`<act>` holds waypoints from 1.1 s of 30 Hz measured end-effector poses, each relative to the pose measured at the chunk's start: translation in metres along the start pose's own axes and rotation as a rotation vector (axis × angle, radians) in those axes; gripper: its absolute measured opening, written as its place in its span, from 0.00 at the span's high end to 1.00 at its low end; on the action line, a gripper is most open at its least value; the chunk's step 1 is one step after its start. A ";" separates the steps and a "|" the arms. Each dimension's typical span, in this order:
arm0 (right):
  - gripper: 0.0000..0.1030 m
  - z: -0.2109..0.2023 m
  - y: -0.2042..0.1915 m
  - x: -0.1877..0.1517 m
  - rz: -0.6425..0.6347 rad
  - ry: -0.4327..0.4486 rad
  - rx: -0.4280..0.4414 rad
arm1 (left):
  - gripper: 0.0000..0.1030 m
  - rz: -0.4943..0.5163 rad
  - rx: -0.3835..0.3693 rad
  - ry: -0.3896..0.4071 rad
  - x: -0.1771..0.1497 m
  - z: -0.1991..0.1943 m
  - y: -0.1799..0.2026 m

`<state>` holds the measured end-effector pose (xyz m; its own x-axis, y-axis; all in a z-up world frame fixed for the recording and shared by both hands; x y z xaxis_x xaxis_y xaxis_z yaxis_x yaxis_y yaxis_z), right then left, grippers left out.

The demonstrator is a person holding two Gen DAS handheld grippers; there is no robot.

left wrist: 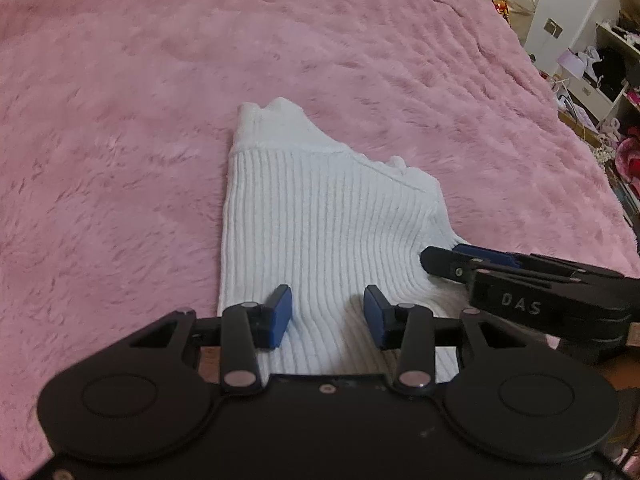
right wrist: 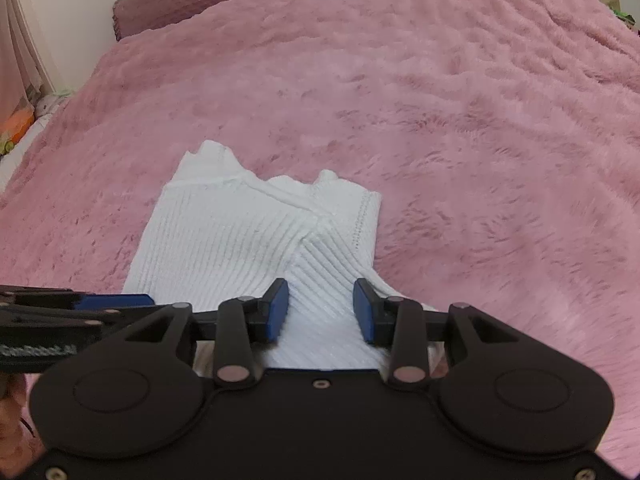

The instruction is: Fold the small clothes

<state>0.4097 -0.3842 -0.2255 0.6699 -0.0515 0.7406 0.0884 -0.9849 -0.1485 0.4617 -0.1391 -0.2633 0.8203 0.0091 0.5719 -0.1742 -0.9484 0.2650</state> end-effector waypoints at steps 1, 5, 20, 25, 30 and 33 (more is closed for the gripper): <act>0.64 -0.007 0.001 0.001 0.009 0.017 0.018 | 0.59 0.005 -0.003 0.001 0.002 -0.003 0.001; 0.55 -0.051 0.013 0.003 0.085 0.097 0.111 | 0.59 -0.004 -0.046 0.034 0.009 -0.034 -0.009; 0.49 -0.082 0.071 -0.077 0.492 -0.069 0.410 | 0.57 -0.329 -0.283 -0.095 -0.043 -0.059 -0.099; 0.42 -0.060 0.077 -0.087 0.654 -0.088 0.467 | 0.53 -0.416 -0.340 -0.121 -0.039 -0.047 -0.110; 0.42 -0.063 0.076 -0.087 0.646 -0.078 0.473 | 0.54 -0.426 -0.363 -0.128 -0.038 -0.042 -0.120; 0.39 -0.059 0.085 -0.089 0.680 -0.083 0.540 | 0.54 -0.447 -0.425 -0.138 -0.039 -0.035 -0.122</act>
Point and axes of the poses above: each gripper's, at about its wrist camera, not at the fingertips, and z roughly the way its jaws point, y to its right, x to its top, the point moved 2 cm from there along z, roughly the way its jaws point, and after that the axes turned 2 degrees about -z, right-handed, at the moved point
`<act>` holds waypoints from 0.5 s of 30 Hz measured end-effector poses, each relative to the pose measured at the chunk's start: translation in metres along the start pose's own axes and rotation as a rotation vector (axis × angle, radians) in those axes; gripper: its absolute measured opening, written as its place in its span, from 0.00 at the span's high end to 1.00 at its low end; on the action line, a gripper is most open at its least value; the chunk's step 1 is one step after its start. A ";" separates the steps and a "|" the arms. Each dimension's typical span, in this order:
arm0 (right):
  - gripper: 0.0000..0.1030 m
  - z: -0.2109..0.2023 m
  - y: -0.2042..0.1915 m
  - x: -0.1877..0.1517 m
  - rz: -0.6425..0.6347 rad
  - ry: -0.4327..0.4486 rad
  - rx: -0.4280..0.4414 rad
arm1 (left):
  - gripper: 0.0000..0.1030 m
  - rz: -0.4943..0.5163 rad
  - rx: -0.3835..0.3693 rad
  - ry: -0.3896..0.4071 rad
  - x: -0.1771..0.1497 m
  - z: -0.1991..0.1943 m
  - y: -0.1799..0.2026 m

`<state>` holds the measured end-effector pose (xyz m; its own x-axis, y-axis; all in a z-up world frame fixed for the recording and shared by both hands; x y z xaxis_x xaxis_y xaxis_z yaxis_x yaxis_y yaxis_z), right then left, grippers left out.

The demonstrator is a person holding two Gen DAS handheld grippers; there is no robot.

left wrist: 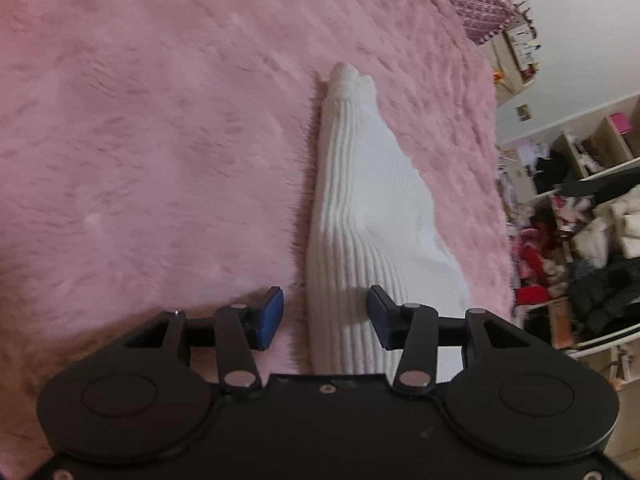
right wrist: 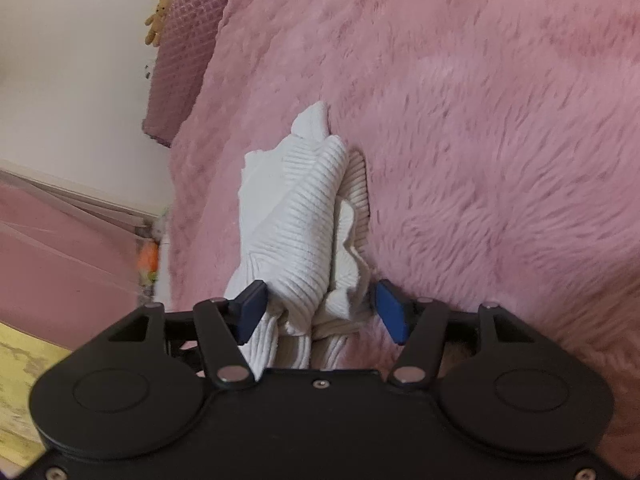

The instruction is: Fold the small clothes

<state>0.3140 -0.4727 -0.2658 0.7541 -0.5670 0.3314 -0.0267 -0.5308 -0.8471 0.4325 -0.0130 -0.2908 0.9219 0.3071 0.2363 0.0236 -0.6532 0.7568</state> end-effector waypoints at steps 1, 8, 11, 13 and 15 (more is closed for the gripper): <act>0.35 0.002 0.000 0.001 0.008 -0.005 0.023 | 0.54 -0.009 -0.017 -0.004 0.001 0.001 -0.001; 0.30 0.032 -0.011 0.009 -0.028 -0.048 -0.010 | 0.51 0.013 -0.058 -0.032 0.010 0.016 0.007; 0.29 0.042 -0.015 0.012 -0.033 -0.051 0.006 | 0.49 0.015 -0.064 -0.043 0.012 0.019 0.010; 0.29 0.045 -0.018 0.014 -0.040 -0.056 0.024 | 0.46 -0.001 -0.086 -0.054 0.014 0.020 0.010; 0.29 0.046 -0.017 0.014 -0.045 -0.059 0.019 | 0.43 0.003 -0.082 -0.068 0.016 0.024 0.009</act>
Point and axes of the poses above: each gripper's, at about its wrist camera, not at the fingertips, and z roughly the way its jaws point, y to its right, x to its top, the point moved 2 cm from there along z, roughly the way its jaws point, and after that the axes turned 2 degrees about -z, right-handed, at the moved point
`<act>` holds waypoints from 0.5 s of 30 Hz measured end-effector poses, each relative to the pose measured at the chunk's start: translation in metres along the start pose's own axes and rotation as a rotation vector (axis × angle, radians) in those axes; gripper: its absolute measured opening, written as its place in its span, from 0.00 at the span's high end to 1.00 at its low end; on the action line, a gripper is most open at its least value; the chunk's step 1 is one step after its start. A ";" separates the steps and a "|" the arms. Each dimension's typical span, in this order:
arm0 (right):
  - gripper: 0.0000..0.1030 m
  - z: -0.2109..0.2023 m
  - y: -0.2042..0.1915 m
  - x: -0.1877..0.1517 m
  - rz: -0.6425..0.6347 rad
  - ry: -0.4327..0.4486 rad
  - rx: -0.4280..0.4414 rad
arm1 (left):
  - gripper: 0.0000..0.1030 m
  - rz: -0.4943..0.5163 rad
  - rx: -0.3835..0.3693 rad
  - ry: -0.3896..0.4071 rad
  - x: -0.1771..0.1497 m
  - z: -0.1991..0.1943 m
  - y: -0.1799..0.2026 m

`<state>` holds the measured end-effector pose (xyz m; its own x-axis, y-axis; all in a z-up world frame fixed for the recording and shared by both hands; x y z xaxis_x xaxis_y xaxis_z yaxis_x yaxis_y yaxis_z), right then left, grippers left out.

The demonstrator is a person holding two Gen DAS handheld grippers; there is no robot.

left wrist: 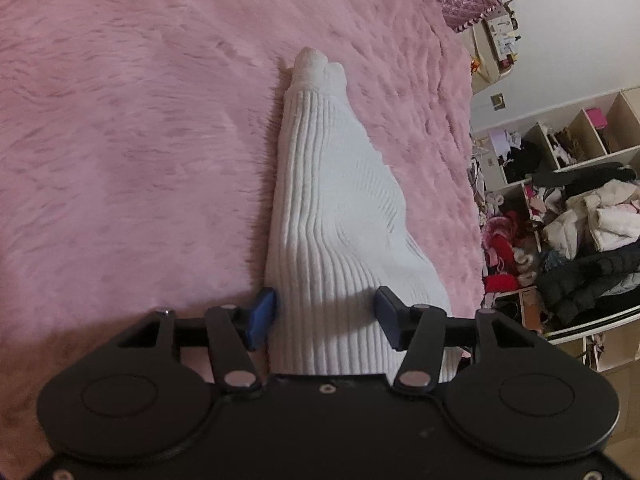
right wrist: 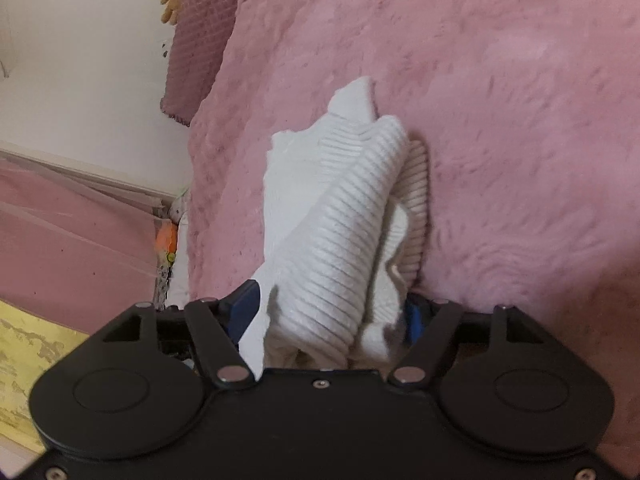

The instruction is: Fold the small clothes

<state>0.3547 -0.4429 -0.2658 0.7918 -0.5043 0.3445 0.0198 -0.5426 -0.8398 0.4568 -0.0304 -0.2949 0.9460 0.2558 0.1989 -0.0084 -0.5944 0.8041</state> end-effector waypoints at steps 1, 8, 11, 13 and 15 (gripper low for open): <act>0.29 0.001 0.000 0.000 0.004 -0.001 0.000 | 0.39 -0.002 0.023 -0.010 0.003 0.003 -0.003; 0.29 -0.003 0.002 -0.001 0.004 -0.009 0.007 | 0.38 -0.036 0.012 -0.014 0.002 -0.001 -0.013; 0.29 -0.002 0.004 0.000 -0.002 -0.010 0.002 | 0.42 -0.042 -0.025 -0.042 0.001 0.006 -0.013; 0.31 -0.002 0.003 -0.001 -0.004 -0.006 0.000 | 0.46 -0.042 -0.026 -0.041 0.002 0.009 -0.011; 0.36 0.000 0.002 -0.001 -0.004 -0.004 -0.009 | 0.48 -0.033 -0.019 -0.036 0.004 0.009 -0.009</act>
Point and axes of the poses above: each gripper's, at about its wrist camera, not at the fingertips, and z roughly the way its jaws point, y to its right, x to its top, the point moved 2 cm from there along z, roughly the way its jaws point, and after that the axes turned 2 degrees about -z, right-handed, at the moved point
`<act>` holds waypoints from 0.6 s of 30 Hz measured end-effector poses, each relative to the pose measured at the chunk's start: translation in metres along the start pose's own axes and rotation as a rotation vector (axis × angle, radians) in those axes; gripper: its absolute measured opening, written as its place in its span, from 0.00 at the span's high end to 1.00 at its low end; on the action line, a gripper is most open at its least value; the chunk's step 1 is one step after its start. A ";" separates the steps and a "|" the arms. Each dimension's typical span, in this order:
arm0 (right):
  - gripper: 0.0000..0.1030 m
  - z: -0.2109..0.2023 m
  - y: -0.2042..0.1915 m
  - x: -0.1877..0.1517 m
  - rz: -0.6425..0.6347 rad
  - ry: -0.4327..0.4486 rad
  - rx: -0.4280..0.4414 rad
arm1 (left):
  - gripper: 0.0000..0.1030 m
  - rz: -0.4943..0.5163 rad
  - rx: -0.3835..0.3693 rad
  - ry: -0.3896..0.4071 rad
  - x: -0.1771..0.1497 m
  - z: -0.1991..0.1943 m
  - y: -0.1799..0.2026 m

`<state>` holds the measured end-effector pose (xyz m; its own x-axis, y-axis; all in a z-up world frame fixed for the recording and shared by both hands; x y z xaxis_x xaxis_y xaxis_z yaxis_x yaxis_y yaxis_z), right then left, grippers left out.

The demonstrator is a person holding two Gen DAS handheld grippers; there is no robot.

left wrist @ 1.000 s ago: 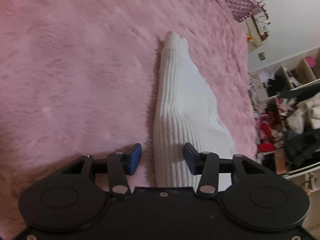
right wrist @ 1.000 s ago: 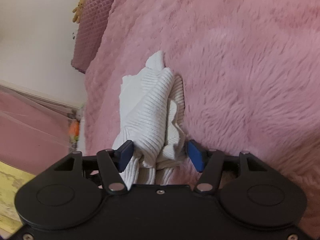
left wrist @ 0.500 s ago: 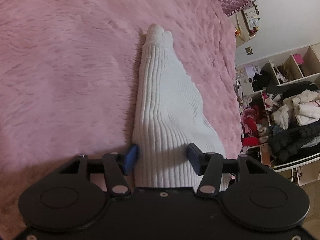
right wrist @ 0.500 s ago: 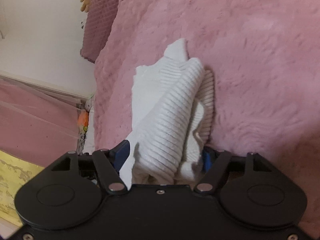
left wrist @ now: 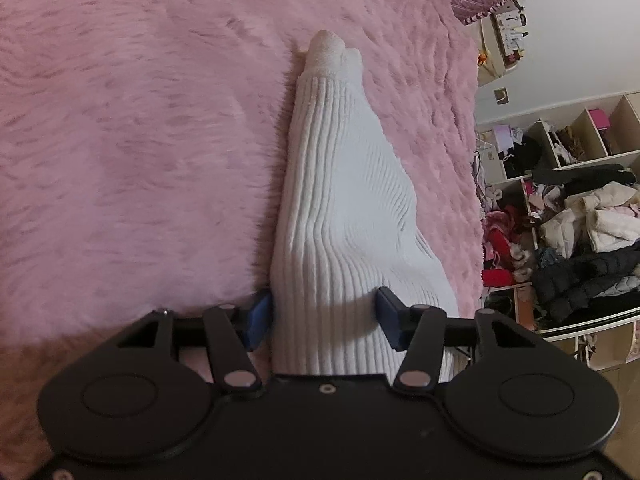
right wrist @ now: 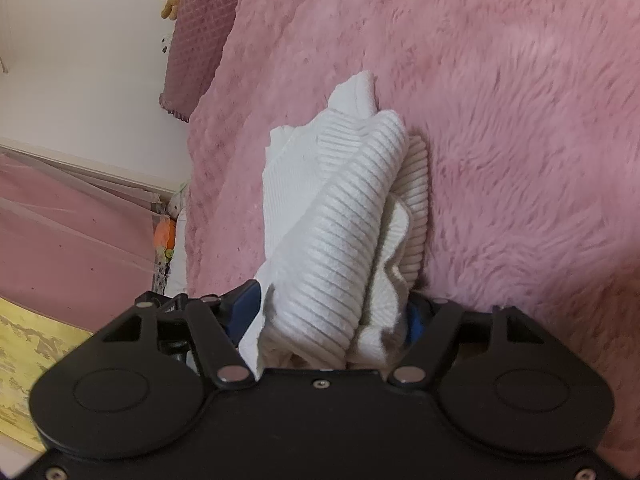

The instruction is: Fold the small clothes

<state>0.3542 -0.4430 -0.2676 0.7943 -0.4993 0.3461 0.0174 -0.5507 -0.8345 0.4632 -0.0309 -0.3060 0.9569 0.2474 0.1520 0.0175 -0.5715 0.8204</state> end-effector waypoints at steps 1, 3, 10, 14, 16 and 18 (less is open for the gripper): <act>0.43 0.000 0.000 0.000 -0.003 -0.003 -0.005 | 0.54 0.019 0.003 0.002 -0.001 -0.002 0.002; 0.50 0.000 -0.001 0.000 -0.011 -0.011 -0.009 | 0.59 0.040 0.000 0.008 -0.002 -0.005 0.007; 0.55 -0.007 -0.016 0.000 -0.020 0.010 -0.021 | 0.66 0.066 -0.001 0.025 -0.003 -0.015 0.028; 0.55 -0.013 -0.040 -0.002 -0.056 0.001 -0.006 | 0.66 0.120 0.012 0.039 -0.005 -0.034 0.051; 0.55 -0.016 -0.057 -0.006 -0.080 -0.007 0.003 | 0.66 0.144 0.021 0.055 -0.009 -0.051 0.061; 0.55 -0.016 -0.075 -0.013 -0.107 -0.022 0.006 | 0.66 0.154 0.032 0.070 -0.015 -0.071 0.069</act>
<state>0.3330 -0.4062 -0.2020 0.8009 -0.4231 0.4238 0.1064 -0.5958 -0.7960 0.4292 -0.0189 -0.2128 0.9263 0.2085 0.3138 -0.1177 -0.6312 0.7666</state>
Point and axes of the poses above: each gripper's, at about its wrist camera, not at the fingertips, and z roughly the way its jaws point, y to its right, x to its top, the point moved 2 cm from there along z, roughly the way its jaws point, and after that the axes turned 2 degrees about -z, right-handed, at the moved point
